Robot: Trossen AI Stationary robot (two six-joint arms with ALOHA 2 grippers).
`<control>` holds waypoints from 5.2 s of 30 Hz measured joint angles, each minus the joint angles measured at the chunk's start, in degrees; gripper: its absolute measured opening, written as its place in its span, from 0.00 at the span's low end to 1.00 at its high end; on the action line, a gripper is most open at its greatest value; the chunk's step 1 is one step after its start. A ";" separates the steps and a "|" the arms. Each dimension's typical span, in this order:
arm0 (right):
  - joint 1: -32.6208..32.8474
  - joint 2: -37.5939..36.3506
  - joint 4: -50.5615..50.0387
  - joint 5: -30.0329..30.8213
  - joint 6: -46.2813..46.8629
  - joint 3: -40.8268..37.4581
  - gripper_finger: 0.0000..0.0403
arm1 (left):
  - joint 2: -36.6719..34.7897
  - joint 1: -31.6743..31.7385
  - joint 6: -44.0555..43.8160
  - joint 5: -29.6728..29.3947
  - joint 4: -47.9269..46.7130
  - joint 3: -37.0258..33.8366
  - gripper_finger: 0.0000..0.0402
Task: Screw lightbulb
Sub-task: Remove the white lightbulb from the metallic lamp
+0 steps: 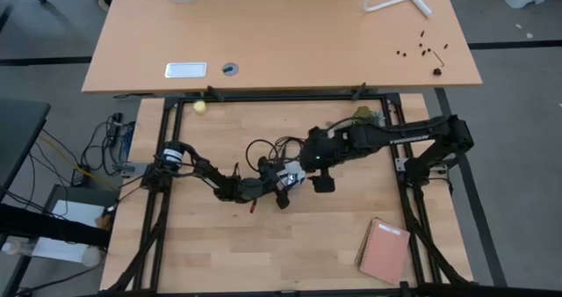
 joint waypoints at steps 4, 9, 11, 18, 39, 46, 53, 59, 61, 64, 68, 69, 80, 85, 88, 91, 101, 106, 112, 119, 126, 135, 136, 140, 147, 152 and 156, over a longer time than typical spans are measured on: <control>-0.93 1.14 1.23 -2.85 -1.20 1.47 0.92 | 0.00 0.00 0.25 0.01 0.79 0.00 0.78; -2.35 1.85 1.84 -4.90 -1.61 1.51 0.92 | 0.00 0.00 0.34 0.01 0.40 0.01 0.75; -2.27 1.82 4.21 -4.92 -1.71 1.51 0.92 | 0.00 0.00 1.15 0.02 0.20 0.00 0.73; -2.51 2.53 5.34 -5.16 -2.05 1.54 0.92 | 0.00 0.00 1.59 -0.02 0.02 0.00 0.65; -4.08 3.29 1.28 -2.86 -6.14 4.76 0.93 | 0.00 0.63 3.78 -0.65 -1.49 0.00 0.49; -3.99 3.31 -0.41 -2.50 2.90 5.23 0.93 | 0.00 0.70 4.87 -0.87 -1.67 0.00 0.49; -4.41 3.31 1.98 -2.53 6.31 5.23 0.93 | 0.00 0.63 4.60 -0.28 -1.80 0.00 0.49; -5.07 3.61 -1.11 -3.81 8.70 5.77 0.93 | 0.00 0.61 4.38 0.37 -1.80 0.00 0.49; -3.82 3.88 -2.32 -1.67 8.11 5.64 0.93 | 0.00 0.61 4.43 0.37 -1.80 0.00 0.49; -2.57 4.60 -0.41 -0.83 7.73 5.71 0.93 | 0.00 0.60 4.45 0.39 -1.80 0.00 0.49; -2.17 6.20 0.61 -1.15 7.34 5.69 0.93 | 0.00 0.61 4.47 0.42 -1.81 0.00 0.49; -2.13 6.65 1.09 -1.29 7.33 5.69 0.93 | 0.00 0.61 4.45 0.42 -1.84 -0.02 0.49; -2.69 9.14 5.50 -0.40 5.94 5.62 0.93 | 0.00 0.60 4.31 0.44 -1.78 -0.13 0.49; -3.44 9.21 6.30 -0.64 6.53 5.60 0.94 | 0.00 0.59 4.25 0.44 -1.78 -0.13 0.49; -3.52 9.20 5.93 -0.64 7.80 5.60 0.94 | 0.00 0.59 4.27 0.44 -1.88 -0.13 0.49; -3.49 9.19 4.84 -0.58 7.14 5.60 0.94 | 0.00 0.59 4.28 0.44 -2.00 -0.13 0.49; -3.47 9.15 -0.97 -0.40 0.04 7.60 0.99 | -0.02 0.59 4.19 0.44 -2.58 -0.13 0.49; -3.90 9.04 -3.41 -0.40 0.44 11.37 0.99 | -0.04 0.59 4.19 0.42 -3.15 -0.13 0.49; -4.59 9.24 -1.36 -0.40 -0.44 9.97 0.99 | -0.02 0.59 4.17 0.44 -3.55 -0.19 0.49; -4.78 9.30 1.54 -2.31 4.26 6.95 0.99 | 0.00 0.59 4.17 0.45 -3.54 -0.20 0.49; -4.13 11.89 4.67 -2.36 5.96 4.77 0.99 | 0.02 0.59 2.81 0.48 -3.38 -0.20 0.49; -3.49 16.70 6.06 -2.67 5.95 4.88 0.98 | 0.04 0.57 2.84 0.49 -4.24 -0.20 0.49; -3.78 16.88 5.78 -2.84 5.94 4.88 0.97 | 0.04 0.57 2.81 0.47 -4.40 -0.20 0.49; -5.00 17.50 5.87 -3.63 5.91 4.88 0.91 | 0.04 0.57 2.83 0.47 -4.85 -0.20 0.49; -7.24 17.58 5.50 -6.61 5.45 4.88 0.74 | 0.04 0.59 2.89 0.46 -4.82 -0.22 0.49; -7.55 17.58 5.83 -9.22 1.71 4.88 0.64 | 0.04 0.57 2.90 0.46 -4.82 -0.21 0.49; -7.23 17.58 5.89 -11.08 -3.38 4.88 0.64 | 0.04 0.57 2.92 0.46 -4.53 -0.20 0.49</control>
